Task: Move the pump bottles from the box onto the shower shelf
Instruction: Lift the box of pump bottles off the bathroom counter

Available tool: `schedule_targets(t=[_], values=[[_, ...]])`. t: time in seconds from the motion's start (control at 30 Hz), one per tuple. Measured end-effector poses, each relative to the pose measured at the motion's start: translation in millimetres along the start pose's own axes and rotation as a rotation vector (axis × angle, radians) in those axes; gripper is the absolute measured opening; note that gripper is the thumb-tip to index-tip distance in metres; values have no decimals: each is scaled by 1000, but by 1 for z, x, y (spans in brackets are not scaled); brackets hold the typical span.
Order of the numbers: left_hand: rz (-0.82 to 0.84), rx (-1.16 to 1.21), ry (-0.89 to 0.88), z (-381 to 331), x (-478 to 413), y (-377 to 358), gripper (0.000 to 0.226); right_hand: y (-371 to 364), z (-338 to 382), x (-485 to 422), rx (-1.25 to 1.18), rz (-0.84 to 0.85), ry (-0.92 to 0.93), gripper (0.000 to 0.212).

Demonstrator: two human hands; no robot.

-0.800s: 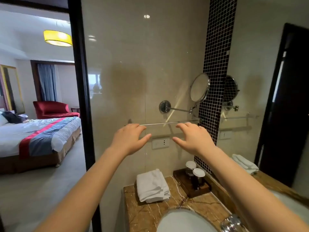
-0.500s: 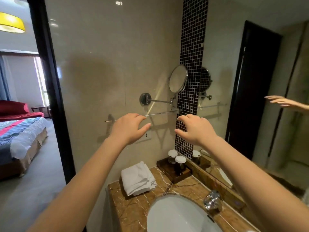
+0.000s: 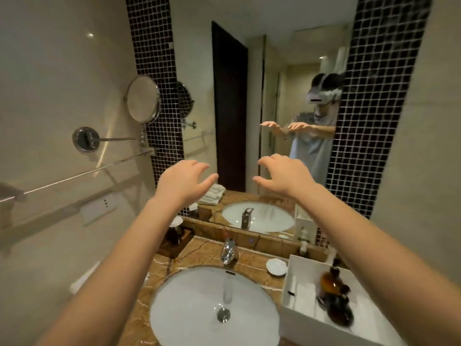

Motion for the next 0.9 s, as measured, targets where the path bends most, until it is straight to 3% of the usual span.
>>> schedule_targets(t=[0.43, 0.67, 0.9], values=[[27, 254, -317, -203, -10, -25, 56, 51, -154, 147, 124, 4, -347, 61], [32, 289, -340, -262, -6, -39, 55, 45, -196, 201, 86, 90, -437, 59], [130, 348, -222, -269, 17, -88, 56, 6, -216, 227, -47, 120, -513, 58]])
Point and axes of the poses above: each hand's wrist, its own x-axis away from the middle knuckle, its own y-axis out of the back of the hand, z = x × y, the point moved 10 cm from there along -x, towards the middle knuckle, and after that the axes turned 1 degree about -z, right-handed, at the moved point
